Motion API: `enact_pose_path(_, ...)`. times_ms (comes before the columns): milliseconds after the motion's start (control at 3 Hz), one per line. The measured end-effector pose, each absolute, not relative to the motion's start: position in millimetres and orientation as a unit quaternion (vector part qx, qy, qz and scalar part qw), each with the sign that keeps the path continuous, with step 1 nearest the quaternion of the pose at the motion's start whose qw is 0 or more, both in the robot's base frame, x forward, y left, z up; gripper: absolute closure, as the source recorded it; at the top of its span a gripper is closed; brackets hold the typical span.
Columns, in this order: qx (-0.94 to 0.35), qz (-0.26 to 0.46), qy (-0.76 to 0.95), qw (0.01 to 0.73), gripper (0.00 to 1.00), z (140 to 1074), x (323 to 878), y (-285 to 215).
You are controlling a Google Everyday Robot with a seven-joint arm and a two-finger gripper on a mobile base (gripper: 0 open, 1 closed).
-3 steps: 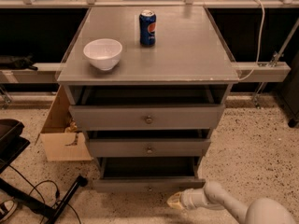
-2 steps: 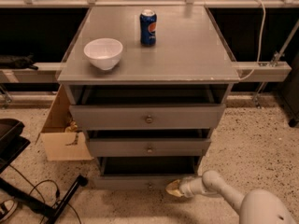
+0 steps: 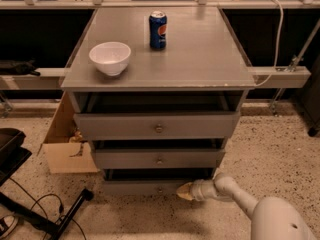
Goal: Close bottom drawer
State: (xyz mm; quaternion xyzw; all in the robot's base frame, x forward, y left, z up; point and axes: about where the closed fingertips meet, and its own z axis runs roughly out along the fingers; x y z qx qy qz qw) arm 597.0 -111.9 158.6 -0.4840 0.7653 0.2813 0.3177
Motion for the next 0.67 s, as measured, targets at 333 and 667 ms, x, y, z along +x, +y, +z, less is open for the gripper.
enact_pose_path(333, -0.484, 0.281, 0.765, 0.318, 0.81, 158.6, 597.0, -111.9)
enact_pose_path(667, -0.484, 0.281, 0.765, 0.318, 0.51, 158.6, 597.0, -111.8)
